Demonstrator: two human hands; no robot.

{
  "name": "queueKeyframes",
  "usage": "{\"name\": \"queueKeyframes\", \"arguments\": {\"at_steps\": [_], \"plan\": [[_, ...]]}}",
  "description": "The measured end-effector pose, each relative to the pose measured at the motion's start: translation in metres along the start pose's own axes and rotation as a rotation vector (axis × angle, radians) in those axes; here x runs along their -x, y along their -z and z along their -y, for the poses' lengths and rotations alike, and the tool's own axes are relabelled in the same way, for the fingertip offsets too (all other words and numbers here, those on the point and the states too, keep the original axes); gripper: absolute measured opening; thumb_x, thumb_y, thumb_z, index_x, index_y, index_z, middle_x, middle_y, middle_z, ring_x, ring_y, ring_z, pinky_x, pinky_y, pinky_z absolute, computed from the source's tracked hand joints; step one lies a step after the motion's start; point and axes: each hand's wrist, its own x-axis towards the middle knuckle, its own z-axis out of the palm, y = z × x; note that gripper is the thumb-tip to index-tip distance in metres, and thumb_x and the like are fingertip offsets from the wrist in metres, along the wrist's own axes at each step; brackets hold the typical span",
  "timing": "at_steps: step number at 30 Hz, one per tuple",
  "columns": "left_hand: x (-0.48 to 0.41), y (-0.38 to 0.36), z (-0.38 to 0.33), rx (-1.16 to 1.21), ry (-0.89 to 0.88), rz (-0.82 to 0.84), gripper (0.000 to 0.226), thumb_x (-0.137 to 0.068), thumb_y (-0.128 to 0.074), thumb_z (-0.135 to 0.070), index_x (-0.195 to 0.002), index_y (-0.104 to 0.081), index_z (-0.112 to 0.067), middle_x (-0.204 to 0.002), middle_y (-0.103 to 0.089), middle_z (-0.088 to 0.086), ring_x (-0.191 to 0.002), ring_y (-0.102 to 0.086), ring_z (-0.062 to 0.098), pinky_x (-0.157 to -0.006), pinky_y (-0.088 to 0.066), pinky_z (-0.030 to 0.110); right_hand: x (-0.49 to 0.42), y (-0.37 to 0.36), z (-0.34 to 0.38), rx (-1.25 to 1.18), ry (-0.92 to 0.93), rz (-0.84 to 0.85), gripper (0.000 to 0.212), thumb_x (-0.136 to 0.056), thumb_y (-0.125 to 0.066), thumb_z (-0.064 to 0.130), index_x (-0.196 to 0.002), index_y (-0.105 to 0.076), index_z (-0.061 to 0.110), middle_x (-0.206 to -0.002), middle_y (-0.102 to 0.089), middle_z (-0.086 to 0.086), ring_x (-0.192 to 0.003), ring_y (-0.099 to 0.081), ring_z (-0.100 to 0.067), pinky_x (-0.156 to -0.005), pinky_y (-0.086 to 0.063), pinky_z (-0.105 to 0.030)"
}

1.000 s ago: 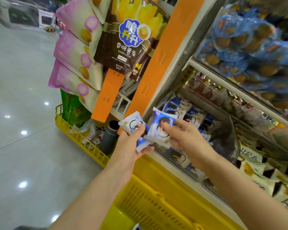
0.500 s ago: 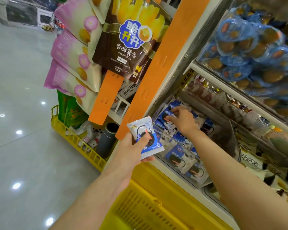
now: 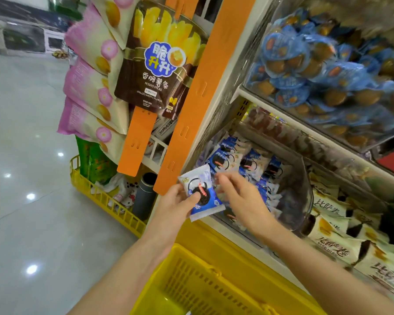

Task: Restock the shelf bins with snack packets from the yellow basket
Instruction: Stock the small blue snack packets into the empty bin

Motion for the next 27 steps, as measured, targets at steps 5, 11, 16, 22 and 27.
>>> {"name": "queueKeyframes", "arguments": {"at_steps": [5, 11, 16, 22, 27], "plan": [[0.008, -0.008, 0.003, -0.072, -0.072, 0.040, 0.028, -0.091, -0.056, -0.015, -0.119, -0.054, -0.017, -0.113, -0.066, 0.003, -0.100, -0.065, 0.011, -0.087, -0.052, 0.028, 0.027, 0.006, 0.004, -0.231, -0.048, 0.129, 0.017, -0.088, -0.062, 0.022, -0.102, -0.059, 0.031, -0.097, -0.066, 0.014, -0.086, -0.062, 0.006, -0.071, -0.049, -0.007], [-0.008, -0.023, -0.007, -0.616, -0.416, 0.036, 0.026, -0.093, -0.053, -0.024, -0.117, -0.046, -0.030, -0.110, -0.055, -0.014, -0.096, -0.054, -0.008, -0.077, -0.041, 0.004, 0.008, 0.039, -0.008, -0.198, -0.080, -0.120, 0.017, -0.085, -0.066, 0.025, -0.100, -0.058, 0.028, -0.095, -0.064, 0.012, -0.084, -0.062, 0.001, -0.067, -0.047, -0.006], [-0.036, -0.023, -0.009, -1.286, -0.737, 0.048, 0.036, -0.097, -0.042, -0.029, -0.132, -0.043, -0.022, -0.129, -0.048, -0.007, -0.120, -0.039, 0.008, -0.096, -0.029, 0.019, -0.046, 0.049, -0.027, 0.143, -0.080, -0.225, 0.032, -0.089, -0.063, 0.026, -0.119, -0.058, 0.018, -0.109, -0.059, 0.005, -0.096, -0.052, -0.006, -0.081, -0.038, -0.019], [-0.045, -0.014, 0.000, -1.421, -0.889, 0.092, 0.029, -0.096, -0.043, -0.025, -0.122, -0.053, -0.018, -0.120, -0.052, -0.003, -0.116, -0.042, 0.012, -0.096, -0.031, 0.022, -0.089, 0.013, -0.052, 0.248, -0.040, -0.125, 0.030, -0.087, -0.066, 0.022, -0.112, -0.057, 0.009, -0.110, -0.060, -0.004, -0.096, -0.053, -0.013, -0.079, -0.039, -0.021], [-0.048, -0.010, 0.001, -1.435, -0.899, 0.114, 0.030, -0.096, -0.045, -0.023, -0.124, -0.052, -0.017, -0.123, -0.050, -0.002, -0.118, -0.039, 0.013, -0.097, -0.032, 0.024, -0.094, 0.008, -0.061, 0.454, 0.075, -0.143, 0.027, -0.087, -0.065, 0.028, -0.108, -0.063, 0.012, -0.110, -0.061, -0.007, -0.103, -0.053, -0.020, -0.082, -0.042, -0.026]]}}
